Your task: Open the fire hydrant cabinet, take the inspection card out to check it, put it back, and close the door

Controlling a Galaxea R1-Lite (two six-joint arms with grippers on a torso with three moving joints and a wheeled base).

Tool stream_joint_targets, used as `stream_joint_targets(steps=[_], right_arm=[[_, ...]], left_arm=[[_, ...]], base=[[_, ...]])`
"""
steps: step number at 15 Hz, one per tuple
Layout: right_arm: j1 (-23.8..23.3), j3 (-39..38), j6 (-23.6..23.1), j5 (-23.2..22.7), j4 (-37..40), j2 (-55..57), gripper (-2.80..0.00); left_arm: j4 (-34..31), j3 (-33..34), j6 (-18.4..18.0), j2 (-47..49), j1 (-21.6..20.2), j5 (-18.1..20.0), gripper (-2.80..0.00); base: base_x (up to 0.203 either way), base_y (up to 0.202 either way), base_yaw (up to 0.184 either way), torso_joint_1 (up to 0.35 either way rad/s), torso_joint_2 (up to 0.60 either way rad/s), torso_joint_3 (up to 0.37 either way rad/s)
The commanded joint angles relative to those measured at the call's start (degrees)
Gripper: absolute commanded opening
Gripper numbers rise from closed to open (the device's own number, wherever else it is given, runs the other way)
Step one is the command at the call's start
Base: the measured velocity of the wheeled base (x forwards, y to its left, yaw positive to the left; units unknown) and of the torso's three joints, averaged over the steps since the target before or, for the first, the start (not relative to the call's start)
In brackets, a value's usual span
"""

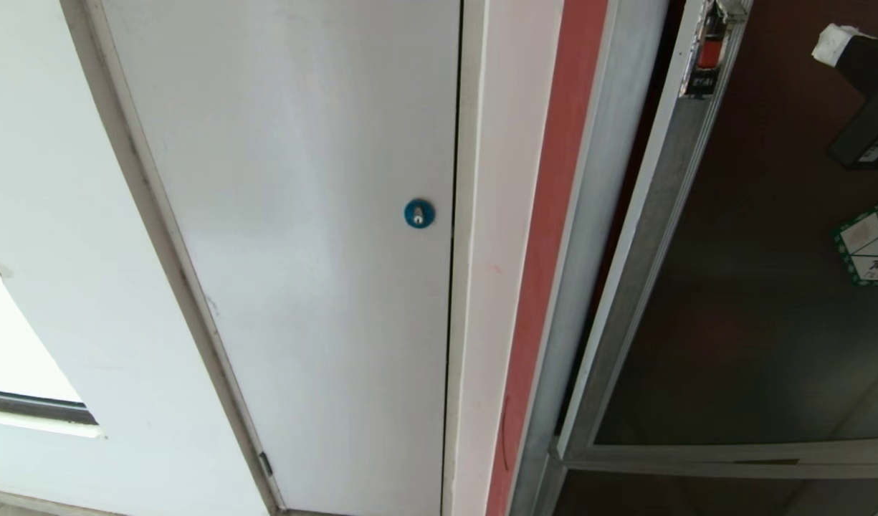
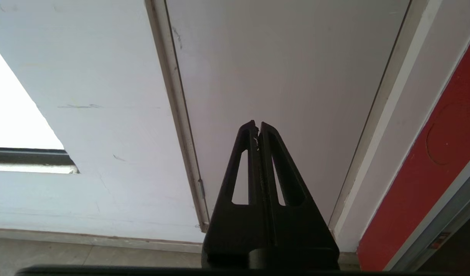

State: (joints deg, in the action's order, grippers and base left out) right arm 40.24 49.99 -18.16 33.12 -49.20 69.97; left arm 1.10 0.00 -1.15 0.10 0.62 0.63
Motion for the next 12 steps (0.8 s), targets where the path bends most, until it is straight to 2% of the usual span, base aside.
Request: stream_joint_targets(steps=[1, 12], right_arm=[[0.0, -1.5, -0.1, 0.1, -0.3, -1.7, -2.80], [-0.1, -8.9, -0.2, 0.3, 0.0, -10.8, -2.80]], left_arm=[[0.0, 0.8, 0.0, 0.0, 0.0, 0.0, -2.80], [0.0, 0.8, -0.1, 0.0, 0.0, 0.0, -2.80]], base=[[0.000, 0.000, 0.000, 0.000, 0.00, 0.000], [0.000, 0.000, 0.000, 0.000, 0.00, 0.000]])
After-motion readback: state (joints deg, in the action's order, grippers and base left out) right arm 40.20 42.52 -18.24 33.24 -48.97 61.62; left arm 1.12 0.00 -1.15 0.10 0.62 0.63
